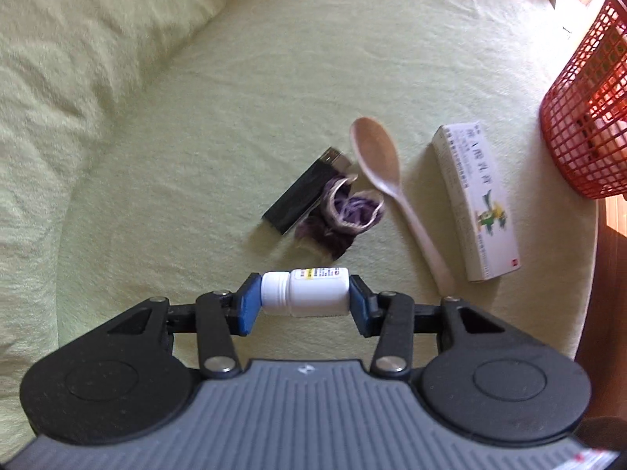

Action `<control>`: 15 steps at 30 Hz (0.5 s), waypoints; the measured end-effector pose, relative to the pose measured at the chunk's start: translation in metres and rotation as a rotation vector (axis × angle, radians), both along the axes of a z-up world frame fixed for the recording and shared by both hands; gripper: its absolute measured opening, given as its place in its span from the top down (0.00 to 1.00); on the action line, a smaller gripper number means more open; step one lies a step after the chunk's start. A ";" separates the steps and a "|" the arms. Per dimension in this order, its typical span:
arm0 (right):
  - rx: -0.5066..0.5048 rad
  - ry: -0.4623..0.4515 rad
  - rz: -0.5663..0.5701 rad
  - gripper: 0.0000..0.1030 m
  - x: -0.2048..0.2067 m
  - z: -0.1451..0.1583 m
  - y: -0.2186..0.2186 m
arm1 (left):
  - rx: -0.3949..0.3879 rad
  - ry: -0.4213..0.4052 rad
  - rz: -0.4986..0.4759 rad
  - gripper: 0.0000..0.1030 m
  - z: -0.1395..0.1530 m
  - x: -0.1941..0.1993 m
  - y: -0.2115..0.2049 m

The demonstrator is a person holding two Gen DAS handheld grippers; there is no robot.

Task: Organize objects
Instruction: 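Carry the white pill bottle into the red basket and open the left tool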

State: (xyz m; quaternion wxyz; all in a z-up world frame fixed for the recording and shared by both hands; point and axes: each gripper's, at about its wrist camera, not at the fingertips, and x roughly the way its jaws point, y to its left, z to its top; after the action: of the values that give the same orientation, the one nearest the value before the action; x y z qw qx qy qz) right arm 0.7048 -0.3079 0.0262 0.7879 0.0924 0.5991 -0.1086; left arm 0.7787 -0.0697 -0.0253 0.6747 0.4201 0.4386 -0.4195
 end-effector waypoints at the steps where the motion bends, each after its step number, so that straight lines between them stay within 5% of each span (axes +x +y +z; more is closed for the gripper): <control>1: 0.001 -0.001 0.002 0.85 0.000 0.000 0.000 | -0.010 0.007 -0.013 0.60 0.007 -0.006 -0.006; 15: 0.015 -0.018 0.015 0.85 -0.001 0.001 0.000 | -0.164 0.057 -0.235 0.60 0.098 -0.110 -0.091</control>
State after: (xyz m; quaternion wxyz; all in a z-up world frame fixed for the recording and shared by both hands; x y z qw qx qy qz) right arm 0.7034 -0.3077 0.0272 0.7934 0.0947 0.5933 -0.0973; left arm 0.6691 -0.1605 0.0732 0.6402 0.3999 0.3697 -0.5418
